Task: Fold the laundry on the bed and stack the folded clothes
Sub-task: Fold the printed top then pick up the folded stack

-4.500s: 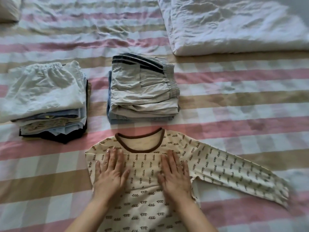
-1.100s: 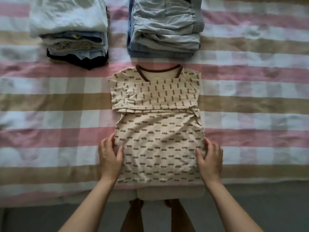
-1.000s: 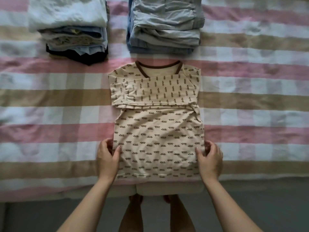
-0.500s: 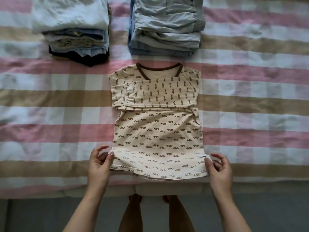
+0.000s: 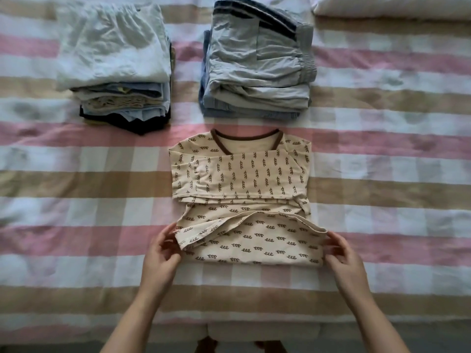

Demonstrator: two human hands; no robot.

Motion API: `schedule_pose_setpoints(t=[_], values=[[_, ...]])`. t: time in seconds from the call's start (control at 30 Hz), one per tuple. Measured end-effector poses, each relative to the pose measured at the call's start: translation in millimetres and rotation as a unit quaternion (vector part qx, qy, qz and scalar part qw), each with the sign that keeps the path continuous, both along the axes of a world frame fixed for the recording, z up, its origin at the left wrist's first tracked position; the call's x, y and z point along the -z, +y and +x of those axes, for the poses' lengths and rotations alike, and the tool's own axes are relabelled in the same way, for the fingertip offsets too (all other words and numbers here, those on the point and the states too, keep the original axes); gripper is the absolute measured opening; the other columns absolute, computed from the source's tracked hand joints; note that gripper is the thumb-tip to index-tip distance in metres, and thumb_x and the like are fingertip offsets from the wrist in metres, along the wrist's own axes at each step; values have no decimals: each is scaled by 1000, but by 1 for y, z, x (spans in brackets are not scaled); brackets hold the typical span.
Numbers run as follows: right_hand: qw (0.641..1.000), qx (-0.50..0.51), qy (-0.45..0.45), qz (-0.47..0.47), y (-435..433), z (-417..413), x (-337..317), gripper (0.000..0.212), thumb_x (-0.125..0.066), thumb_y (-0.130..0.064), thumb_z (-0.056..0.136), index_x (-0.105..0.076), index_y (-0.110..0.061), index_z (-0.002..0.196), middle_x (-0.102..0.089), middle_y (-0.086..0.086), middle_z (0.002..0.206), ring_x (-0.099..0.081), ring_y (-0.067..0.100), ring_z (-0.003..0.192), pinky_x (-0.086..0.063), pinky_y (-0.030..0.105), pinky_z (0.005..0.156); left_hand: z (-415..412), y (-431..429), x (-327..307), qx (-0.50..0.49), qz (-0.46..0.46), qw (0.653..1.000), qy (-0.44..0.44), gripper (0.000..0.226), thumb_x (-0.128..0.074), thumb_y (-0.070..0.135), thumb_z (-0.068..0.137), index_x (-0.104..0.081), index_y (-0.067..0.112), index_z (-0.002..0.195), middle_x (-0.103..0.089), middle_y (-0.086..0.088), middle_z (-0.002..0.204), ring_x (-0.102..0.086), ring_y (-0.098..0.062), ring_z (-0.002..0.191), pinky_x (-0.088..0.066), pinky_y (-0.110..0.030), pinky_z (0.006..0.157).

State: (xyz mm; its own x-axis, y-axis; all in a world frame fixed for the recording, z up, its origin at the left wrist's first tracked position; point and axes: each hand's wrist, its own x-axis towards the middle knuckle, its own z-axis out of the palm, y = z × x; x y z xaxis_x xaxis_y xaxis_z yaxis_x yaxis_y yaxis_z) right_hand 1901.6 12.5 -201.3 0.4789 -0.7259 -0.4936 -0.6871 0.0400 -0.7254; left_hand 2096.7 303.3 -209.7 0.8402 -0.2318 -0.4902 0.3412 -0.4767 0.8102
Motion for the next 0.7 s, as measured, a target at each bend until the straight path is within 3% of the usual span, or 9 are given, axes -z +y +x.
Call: schedule_pose_setpoints(t=[0.1,0.23,0.27,0.37,0.43,0.5,0.6,0.7], values=[[995,-51,16,-85,0,11,5,44,-67,-2,80,-55,-11,122,-48,8,104,-48,19,92,-39,20,83,5,-13,1,58,59,994,-71,67,-61,-19,69,-55,24,120,-41,-8,104,-48,-20,92,-43,-23,90],[995,-15,-5,-103,-2,27,14,5,-66,-9,83,-64,-6,84,-51,13,83,-49,27,77,-39,32,69,8,-23,0,-7,64,990,-122,46,-58,-20,72,-66,21,91,-43,-7,100,-45,-28,101,-42,-41,93],[996,9,-29,-89,-3,29,14,7,-65,-11,84,-62,-8,78,-53,14,79,-51,25,74,-40,33,69,10,-23,0,-22,60,989,-134,36,-62,-12,76,-66,21,89,-45,-6,102,-45,-26,104,-42,-42,95],[990,66,-115,-58,-3,40,3,10,-60,-21,85,-61,-22,75,-59,0,71,-53,-3,63,-42,12,61,23,-31,-9,-70,-27,989,-125,11,-61,18,82,-65,26,88,-58,-1,100,-55,-3,93,-48,-19,85],[982,92,-150,-66,-10,57,-5,5,-58,-29,83,-62,-28,81,-63,-9,75,-56,-9,65,-43,4,61,40,-43,-16,-92,-65,985,-132,9,-55,27,84,-64,29,83,-67,12,82,-57,6,76,-46,-7,70],[975,109,-172,-84,-22,81,-11,8,-57,-32,84,-63,-26,84,-64,-14,73,-57,-11,67,-43,3,62,61,-57,-20,-92,-67,981,-160,13,-51,32,87,-63,28,82,-64,14,72,-56,8,69,-43,-6,63],[973,99,-175,-117,-45,124,-11,20,-55,-38,84,-63,-19,86,-61,-14,71,-54,-11,62,-42,5,58,94,-81,-16,-101,-65,977,-176,17,-49,32,90,-62,22,85,-60,10,75,-53,9,67,-42,-7,61],[977,84,-157,-117,-66,162,0,17,-57,-34,87,-58,-22,75,-55,-5,62,-49,-3,52,-40,15,53,125,-101,-2,-107,-34,979,-169,17,-50,28,94,-61,20,84,-58,10,72,-51,4,65,-42,-18,61]])
